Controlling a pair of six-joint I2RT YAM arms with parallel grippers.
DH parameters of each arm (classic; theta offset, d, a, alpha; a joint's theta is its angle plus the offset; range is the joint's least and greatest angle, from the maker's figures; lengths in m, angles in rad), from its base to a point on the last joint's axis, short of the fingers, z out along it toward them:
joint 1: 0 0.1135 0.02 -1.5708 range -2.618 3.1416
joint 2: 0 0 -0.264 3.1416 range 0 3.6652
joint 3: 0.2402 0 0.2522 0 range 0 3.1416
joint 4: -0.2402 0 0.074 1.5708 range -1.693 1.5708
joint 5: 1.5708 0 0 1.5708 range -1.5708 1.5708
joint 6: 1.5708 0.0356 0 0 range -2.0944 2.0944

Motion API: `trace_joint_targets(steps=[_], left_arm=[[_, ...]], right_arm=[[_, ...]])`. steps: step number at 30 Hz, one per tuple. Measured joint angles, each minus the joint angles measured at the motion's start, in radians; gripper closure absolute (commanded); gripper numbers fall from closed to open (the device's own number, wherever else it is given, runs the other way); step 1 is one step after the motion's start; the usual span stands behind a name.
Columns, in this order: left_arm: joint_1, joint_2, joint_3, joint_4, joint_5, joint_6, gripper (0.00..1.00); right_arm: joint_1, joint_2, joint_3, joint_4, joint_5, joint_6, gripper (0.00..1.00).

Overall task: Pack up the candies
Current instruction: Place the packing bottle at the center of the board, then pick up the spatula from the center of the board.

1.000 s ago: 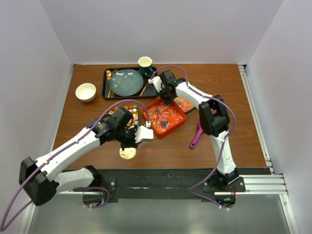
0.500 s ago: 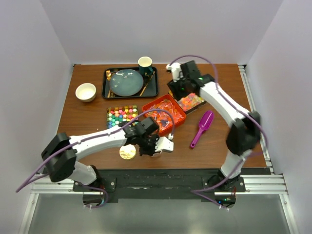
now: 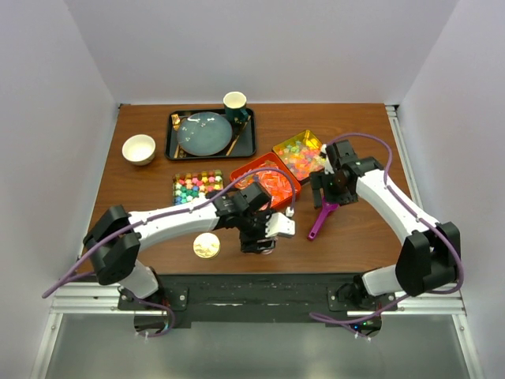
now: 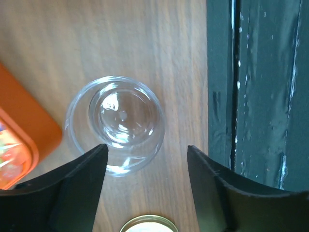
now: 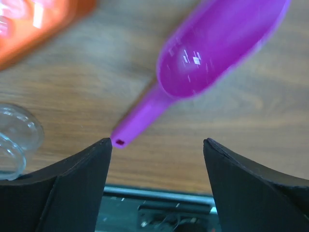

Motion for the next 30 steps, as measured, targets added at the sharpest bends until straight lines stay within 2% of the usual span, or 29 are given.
trace_joint_targets(steps=[4, 9, 17, 20, 21, 23, 24, 25, 27, 29, 30], left_arm=[[0.046, -0.047, 0.024, 0.008, -0.005, -0.051, 0.29], [0.193, -0.096, 0.060, 0.040, -0.017, -0.118, 0.29], [0.297, -0.118, 0.069, 0.074, -0.032, -0.172, 0.30], [0.341, -0.118, 0.070, 0.077, -0.026, -0.176, 0.30], [0.354, -0.118, 0.070, 0.078, -0.027, -0.178, 0.30], [0.373, -0.118, 0.076, 0.079, -0.027, -0.182, 0.31], [0.381, -0.118, 0.081, 0.080, -0.026, -0.185, 0.31], [0.387, -0.118, 0.090, 0.080, -0.021, -0.191, 0.31], [0.398, -0.118, 0.118, 0.080, 0.009, -0.210, 0.30], [0.402, -0.120, 0.159, 0.086, 0.040, -0.234, 0.29], [0.405, -0.122, 0.177, 0.097, 0.052, -0.248, 0.24]], right_arm=[[-0.011, -0.010, -0.044, -0.020, -0.010, 0.075, 0.28], [-0.011, 0.005, -0.101, -0.017, -0.018, 0.133, 0.28], [-0.014, 0.140, -0.101, 0.063, -0.017, 0.201, 0.35], [-0.014, 0.182, -0.101, 0.089, -0.006, 0.208, 0.54], [-0.014, 0.195, -0.101, 0.093, -0.003, 0.210, 0.69], [-0.014, 0.206, -0.101, 0.096, 0.007, 0.206, 0.76], [-0.014, 0.208, -0.101, 0.096, 0.018, 0.212, 0.86], [-0.014, 0.207, -0.101, 0.096, 0.022, 0.212, 0.91], [-0.015, 0.206, -0.101, 0.095, 0.029, 0.201, 1.00], [-0.016, 0.206, -0.091, 0.082, 0.039, 0.185, 1.00], [-0.017, 0.206, -0.080, 0.070, 0.046, 0.170, 1.00]])
